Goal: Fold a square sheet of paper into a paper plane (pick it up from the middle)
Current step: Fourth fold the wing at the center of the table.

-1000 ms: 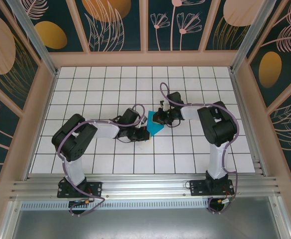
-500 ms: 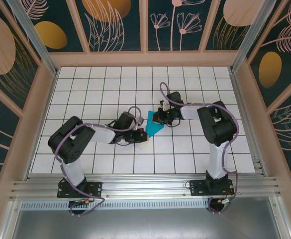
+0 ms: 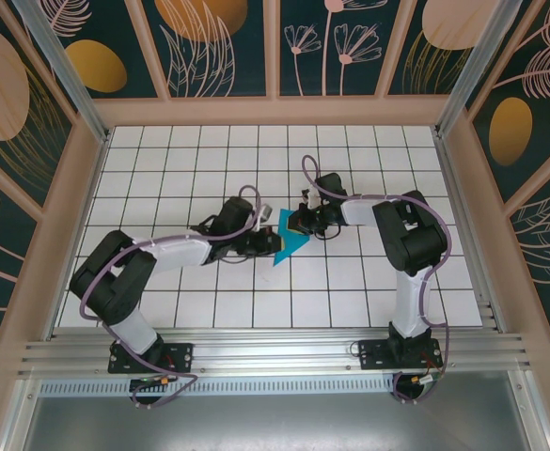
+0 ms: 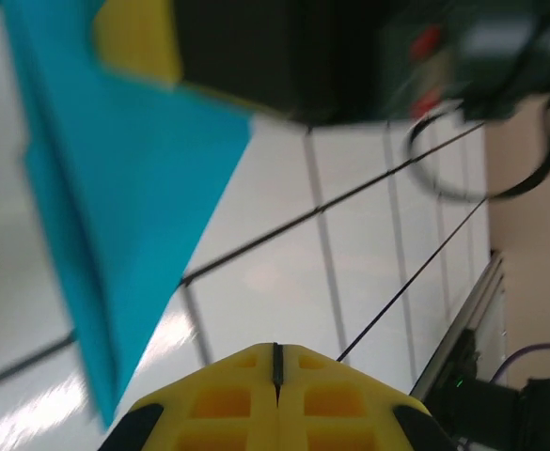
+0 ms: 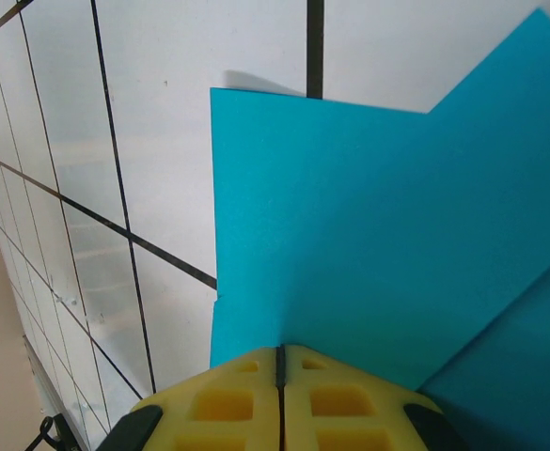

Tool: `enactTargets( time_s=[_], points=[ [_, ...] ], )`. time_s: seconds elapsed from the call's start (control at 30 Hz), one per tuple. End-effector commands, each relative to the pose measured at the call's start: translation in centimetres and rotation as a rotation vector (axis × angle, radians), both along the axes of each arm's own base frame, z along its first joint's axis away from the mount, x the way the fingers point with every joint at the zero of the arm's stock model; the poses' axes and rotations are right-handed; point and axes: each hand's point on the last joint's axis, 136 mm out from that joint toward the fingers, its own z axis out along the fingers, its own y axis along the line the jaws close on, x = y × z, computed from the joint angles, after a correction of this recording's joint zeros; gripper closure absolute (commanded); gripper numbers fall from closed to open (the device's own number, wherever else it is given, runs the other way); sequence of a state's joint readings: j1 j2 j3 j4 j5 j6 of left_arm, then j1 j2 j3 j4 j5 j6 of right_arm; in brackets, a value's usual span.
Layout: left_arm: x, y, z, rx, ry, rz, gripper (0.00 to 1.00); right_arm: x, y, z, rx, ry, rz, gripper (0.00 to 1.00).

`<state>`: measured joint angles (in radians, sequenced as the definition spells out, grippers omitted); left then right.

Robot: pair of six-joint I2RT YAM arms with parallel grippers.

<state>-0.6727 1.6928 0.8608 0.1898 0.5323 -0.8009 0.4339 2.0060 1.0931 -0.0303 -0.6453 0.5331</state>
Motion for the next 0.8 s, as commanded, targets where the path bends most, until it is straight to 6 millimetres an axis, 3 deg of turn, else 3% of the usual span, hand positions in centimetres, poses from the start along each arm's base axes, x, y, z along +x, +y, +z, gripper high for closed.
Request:
enactTargets(
  time_s=[0.0, 0.17, 0.4, 0.57, 0.77],
  points=[
    [1.6, -0.5, -2.6, 0.070, 0.024, 0.018, 1.00, -1.7, -2.9, -6.2, -0.206, 0.081, -0.040, 0.91],
    [1.6, -0.1, -6.8, 0.149, 0.092, 0.025, 1.00, -1.8, -3.0, -6.1, -0.204, 0.082, -0.040, 0.91],
    [-0.9, 3.3, -10.7, 0.280, 0.153, 0.053, 1.00, -2.0, -3.1, -6.0, -0.205, 0.080, -0.038, 0.91],
    [-3.6, 4.6, -11.9, 0.267, 0.209, 0.049, 1.00, -1.8, -3.1, -5.9, -0.205, 0.077, -0.041, 0.91],
    [-5.9, 4.7, -10.9, 0.212, 0.241, -0.019, 1.00, -1.6, -3.0, -5.8, -0.206, 0.075, -0.042, 0.91]
  ],
)
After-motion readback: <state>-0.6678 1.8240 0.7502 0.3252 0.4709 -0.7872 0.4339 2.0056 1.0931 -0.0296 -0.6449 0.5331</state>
